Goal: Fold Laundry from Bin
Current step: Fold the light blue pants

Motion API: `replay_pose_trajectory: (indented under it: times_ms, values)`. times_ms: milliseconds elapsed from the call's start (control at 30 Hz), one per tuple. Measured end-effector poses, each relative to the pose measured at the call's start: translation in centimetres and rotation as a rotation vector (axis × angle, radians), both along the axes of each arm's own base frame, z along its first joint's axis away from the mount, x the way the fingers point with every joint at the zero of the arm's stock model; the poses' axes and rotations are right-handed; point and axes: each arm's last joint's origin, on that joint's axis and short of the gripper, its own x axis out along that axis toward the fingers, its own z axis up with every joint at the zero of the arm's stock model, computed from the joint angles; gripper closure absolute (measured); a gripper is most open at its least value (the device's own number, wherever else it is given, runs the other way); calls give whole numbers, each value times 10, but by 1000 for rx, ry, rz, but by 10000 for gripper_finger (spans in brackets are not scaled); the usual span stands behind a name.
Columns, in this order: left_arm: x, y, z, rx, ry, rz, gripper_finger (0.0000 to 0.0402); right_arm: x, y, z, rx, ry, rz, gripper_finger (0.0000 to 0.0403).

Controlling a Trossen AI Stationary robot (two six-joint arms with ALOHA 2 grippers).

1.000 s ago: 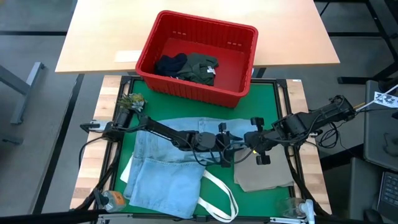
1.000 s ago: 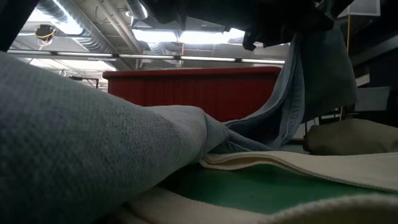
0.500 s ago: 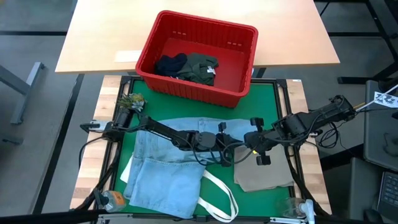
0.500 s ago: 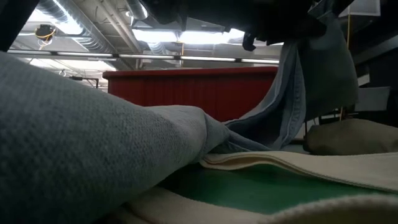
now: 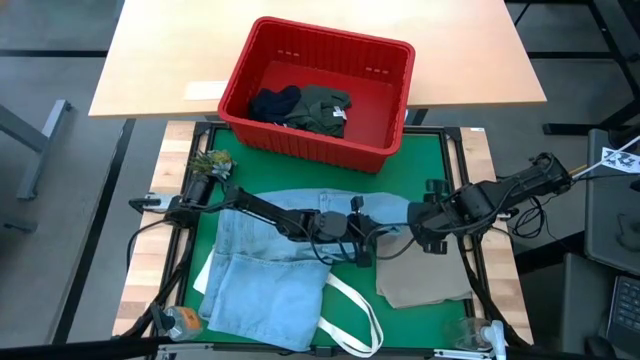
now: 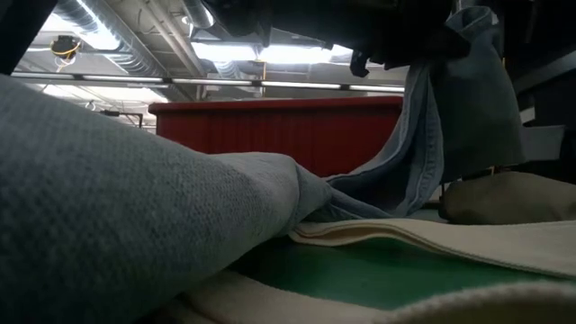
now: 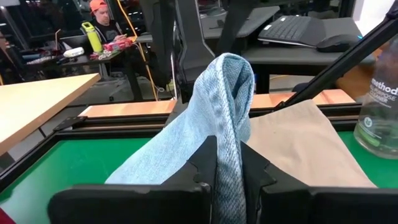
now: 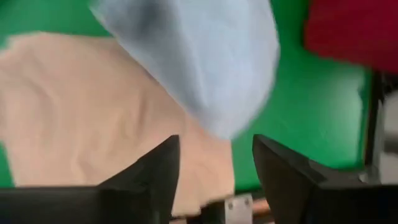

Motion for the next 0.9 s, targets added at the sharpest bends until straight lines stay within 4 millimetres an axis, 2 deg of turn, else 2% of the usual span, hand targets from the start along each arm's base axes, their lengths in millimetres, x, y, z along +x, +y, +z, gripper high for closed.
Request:
replay_pose_trajectory:
  times_ms: [133,433,567,633,767,900]
  values:
    - [0,0,0,0,0,0,369,-3,-1,-9,8,8,-78,190]
    - [0,0,0,0,0,-1,378,-13,-5,-50,-40,196,-50,190]
    - [0,0,0,0,-1,-3,372,-22,-7,-57,-7,234,-44,190]
    - [0,0,0,0,-4,-4,371,-34,-13,-54,-12,190,-67,190]
    - [0,0,0,0,-4,-4,376,-71,-32,-50,28,35,-178,190]
    - [0,0,0,-1,-4,-3,376,-89,-41,-63,168,-174,-262,190]
